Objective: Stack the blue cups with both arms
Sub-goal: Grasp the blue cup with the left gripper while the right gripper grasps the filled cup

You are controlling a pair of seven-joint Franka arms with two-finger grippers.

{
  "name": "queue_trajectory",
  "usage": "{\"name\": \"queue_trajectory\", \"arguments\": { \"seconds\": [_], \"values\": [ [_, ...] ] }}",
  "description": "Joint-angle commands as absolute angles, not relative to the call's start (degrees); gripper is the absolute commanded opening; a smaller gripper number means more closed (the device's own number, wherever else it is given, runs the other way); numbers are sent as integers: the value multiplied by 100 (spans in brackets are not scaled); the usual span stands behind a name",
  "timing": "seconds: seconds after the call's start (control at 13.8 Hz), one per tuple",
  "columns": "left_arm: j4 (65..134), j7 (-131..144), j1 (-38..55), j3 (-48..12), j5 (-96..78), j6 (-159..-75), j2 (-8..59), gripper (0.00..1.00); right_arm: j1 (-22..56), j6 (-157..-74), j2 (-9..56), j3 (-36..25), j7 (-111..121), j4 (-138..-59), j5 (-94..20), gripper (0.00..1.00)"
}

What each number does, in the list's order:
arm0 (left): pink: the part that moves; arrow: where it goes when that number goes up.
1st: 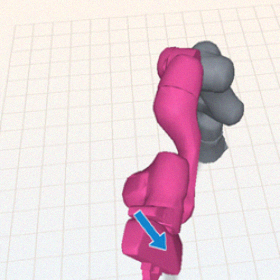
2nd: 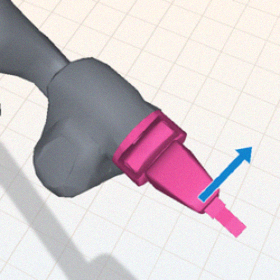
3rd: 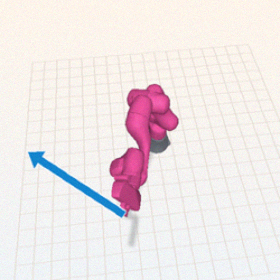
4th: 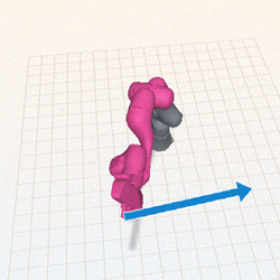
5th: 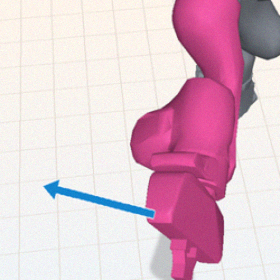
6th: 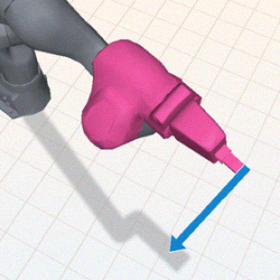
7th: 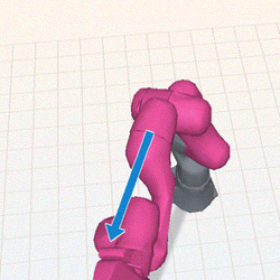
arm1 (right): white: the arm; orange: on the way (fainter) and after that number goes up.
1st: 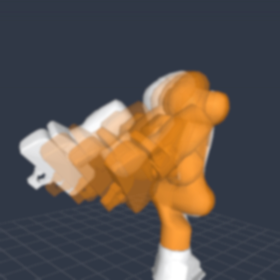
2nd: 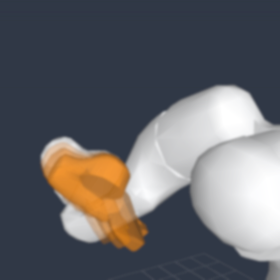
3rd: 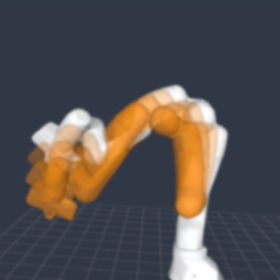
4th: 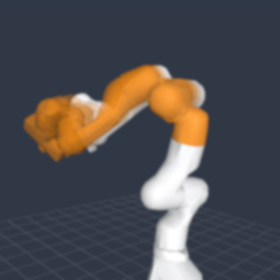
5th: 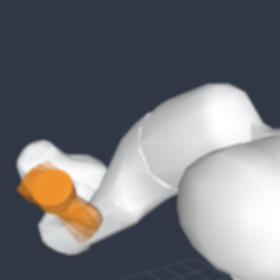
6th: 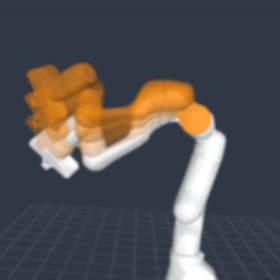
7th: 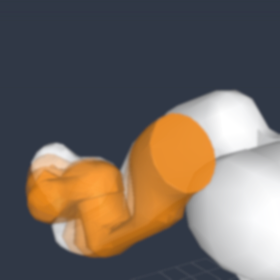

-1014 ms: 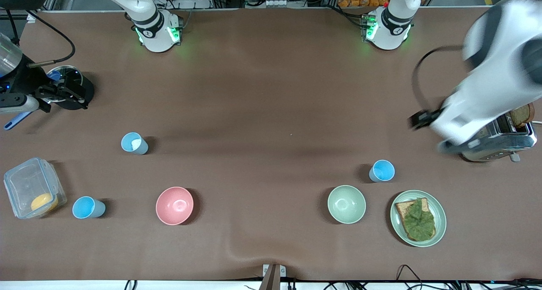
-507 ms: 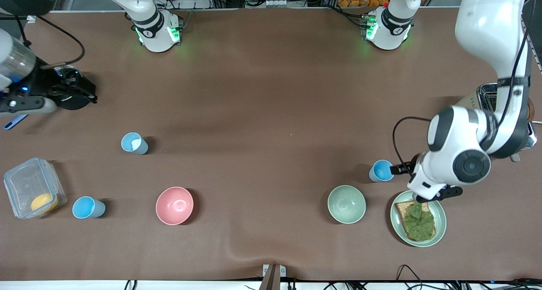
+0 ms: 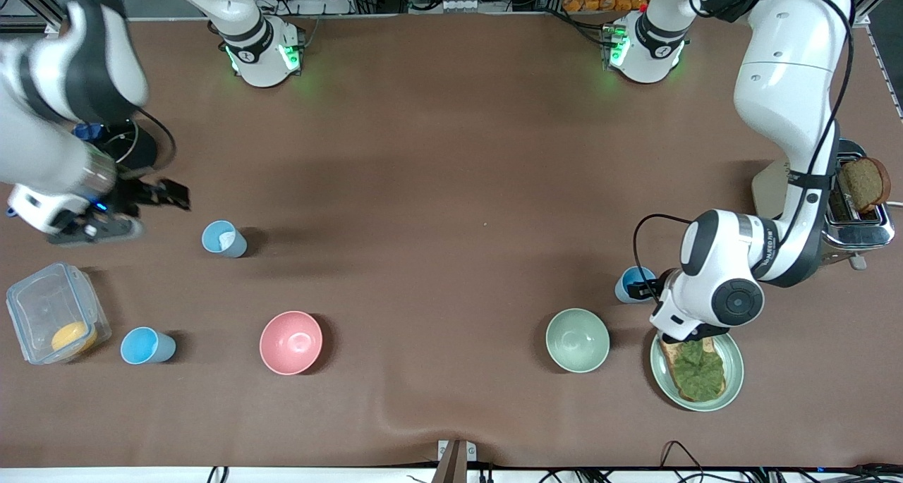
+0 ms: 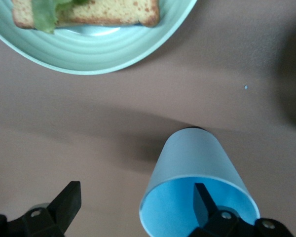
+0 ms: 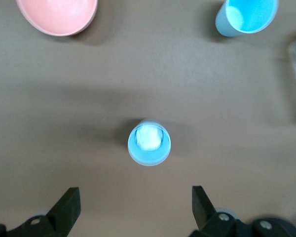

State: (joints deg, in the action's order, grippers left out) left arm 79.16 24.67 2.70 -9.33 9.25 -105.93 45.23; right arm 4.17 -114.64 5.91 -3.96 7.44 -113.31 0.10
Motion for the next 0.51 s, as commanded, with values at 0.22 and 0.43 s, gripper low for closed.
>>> {"name": "queue_trajectory", "arguments": {
  "seconds": [0.22,0.43],
  "values": [
    [7910,2531,272,-932,870,-10644,4597,0,299,-12401,1291,-386,887,-11839,70,57],
    [7884,2531,238,-975,861,-10670,4509,0,360,-12577,1537,-448,818,-11839,44,47]
  ]
}}
